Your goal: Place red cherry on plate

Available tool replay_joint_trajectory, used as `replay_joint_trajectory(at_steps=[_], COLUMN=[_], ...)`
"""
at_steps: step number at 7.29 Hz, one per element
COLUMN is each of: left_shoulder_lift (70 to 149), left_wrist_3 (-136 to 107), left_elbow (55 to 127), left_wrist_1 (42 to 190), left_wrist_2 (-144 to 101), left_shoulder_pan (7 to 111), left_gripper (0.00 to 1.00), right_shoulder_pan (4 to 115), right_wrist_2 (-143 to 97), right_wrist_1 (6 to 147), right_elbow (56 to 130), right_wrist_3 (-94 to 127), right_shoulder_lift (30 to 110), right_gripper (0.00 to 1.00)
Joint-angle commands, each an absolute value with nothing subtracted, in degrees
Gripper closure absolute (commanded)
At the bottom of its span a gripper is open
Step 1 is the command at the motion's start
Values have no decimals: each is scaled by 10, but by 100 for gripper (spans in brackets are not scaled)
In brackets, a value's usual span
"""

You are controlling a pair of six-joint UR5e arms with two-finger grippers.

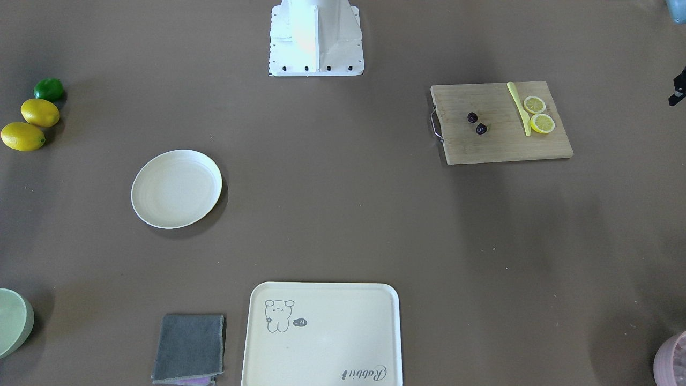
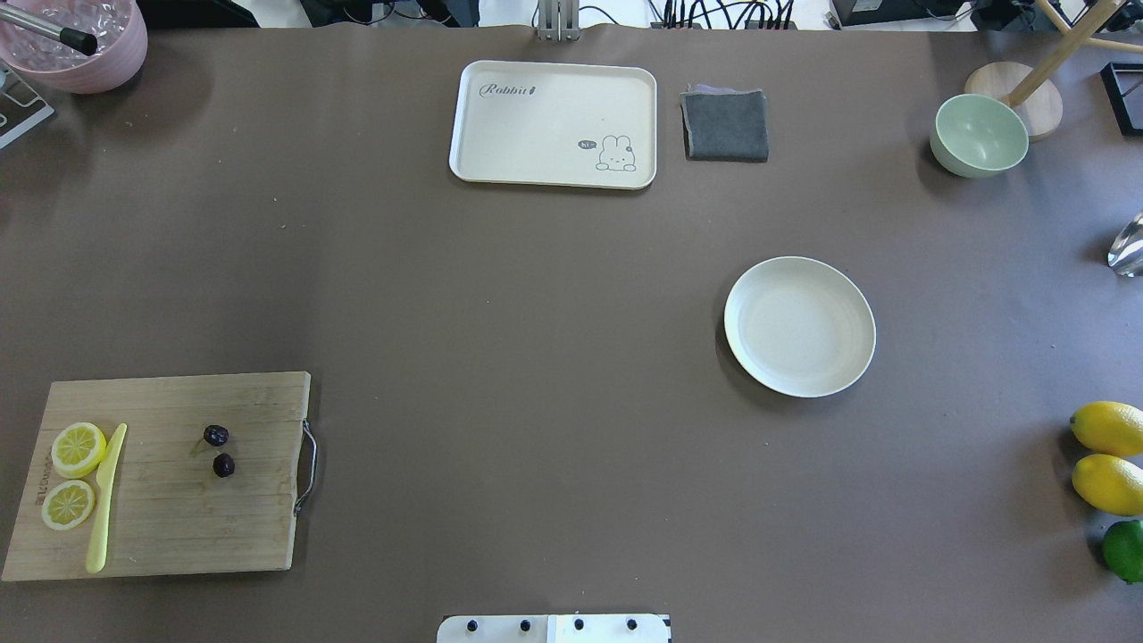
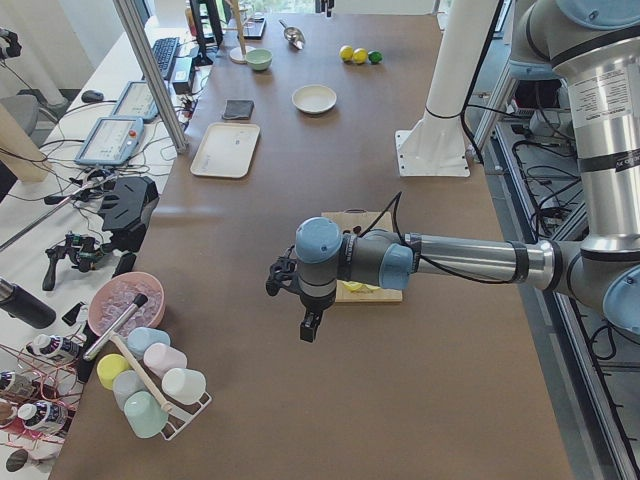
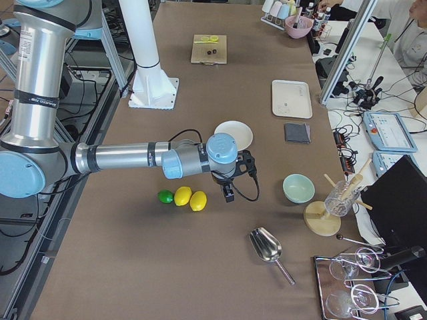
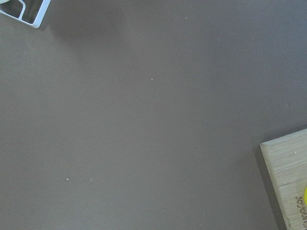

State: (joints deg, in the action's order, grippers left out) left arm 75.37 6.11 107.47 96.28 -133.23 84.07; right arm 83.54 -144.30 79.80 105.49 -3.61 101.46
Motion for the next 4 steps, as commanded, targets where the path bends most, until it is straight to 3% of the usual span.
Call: replay_joint_trajectory(at_steps=[1, 4], left_shoulder_lift=[739, 746], left_wrist_3=[58, 42], left_elbow=[1076, 1060], left_wrist_1=[1001, 1005], left_wrist_2=[-1337, -1336], left_shoulder_pan=[841, 841], left_gripper=[2, 2], right_shoulder_pan=[776, 650], right_wrist_2=[-1449, -1435], right_wrist_1=[793, 680], right_elbow=[1052, 1019], right_wrist_3=[28, 215], right_shoulder_lift=[990, 937], right_gripper=[0, 2])
